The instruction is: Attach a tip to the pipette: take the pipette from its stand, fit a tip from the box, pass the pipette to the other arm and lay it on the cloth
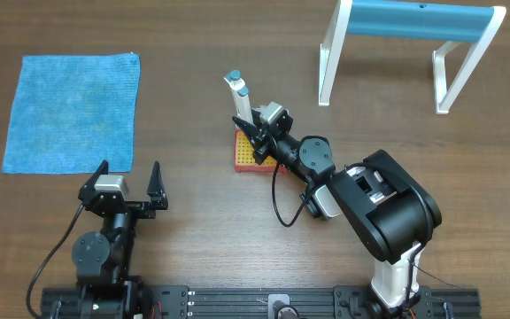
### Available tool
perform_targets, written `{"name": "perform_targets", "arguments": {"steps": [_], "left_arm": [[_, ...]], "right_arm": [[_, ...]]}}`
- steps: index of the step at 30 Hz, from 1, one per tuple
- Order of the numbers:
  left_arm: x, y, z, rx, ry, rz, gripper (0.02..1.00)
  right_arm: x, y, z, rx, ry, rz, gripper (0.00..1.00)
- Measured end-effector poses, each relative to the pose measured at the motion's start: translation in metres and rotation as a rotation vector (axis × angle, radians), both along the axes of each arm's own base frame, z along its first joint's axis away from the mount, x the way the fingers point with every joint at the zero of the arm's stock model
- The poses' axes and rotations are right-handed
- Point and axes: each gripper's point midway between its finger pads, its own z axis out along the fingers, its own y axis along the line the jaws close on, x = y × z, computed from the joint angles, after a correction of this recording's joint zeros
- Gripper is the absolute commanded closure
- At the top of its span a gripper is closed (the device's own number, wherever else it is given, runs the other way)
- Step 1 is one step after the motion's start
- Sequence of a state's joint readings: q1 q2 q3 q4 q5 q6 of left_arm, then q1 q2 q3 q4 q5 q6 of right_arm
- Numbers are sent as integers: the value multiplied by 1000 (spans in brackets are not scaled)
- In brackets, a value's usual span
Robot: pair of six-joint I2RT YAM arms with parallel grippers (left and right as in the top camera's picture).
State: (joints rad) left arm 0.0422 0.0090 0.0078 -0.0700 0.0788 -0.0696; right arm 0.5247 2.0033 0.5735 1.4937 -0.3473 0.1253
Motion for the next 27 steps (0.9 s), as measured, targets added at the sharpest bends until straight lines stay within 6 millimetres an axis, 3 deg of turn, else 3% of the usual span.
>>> {"name": "perform_targets", "arguments": {"steps": [12, 14, 16, 19, 21, 23, 27], "left_arm": [[0, 0, 0, 0, 0, 0, 18], [0, 0, 0, 0, 0, 0, 18], [0, 0, 0, 0, 0, 0, 18], [0, 0, 0, 0, 0, 0, 18], [0, 0, 0, 0, 0, 0, 18], [0, 0, 0, 0, -1, 0, 18], [0, 0, 0, 0, 0, 0, 18]], "right_arm": [[1, -7, 3, -6, 11, -13, 921], [1, -9, 17, 7, -13, -19, 921], [-2, -12, 49, 44, -78, -21, 921], [-6, -14, 76, 74, -132, -21, 921], [-14, -18, 105, 96, -172, -19, 921], [-22, -22, 124, 59, -113, -18, 921], [-60, -43, 130, -117, 193, -15, 921]]}}
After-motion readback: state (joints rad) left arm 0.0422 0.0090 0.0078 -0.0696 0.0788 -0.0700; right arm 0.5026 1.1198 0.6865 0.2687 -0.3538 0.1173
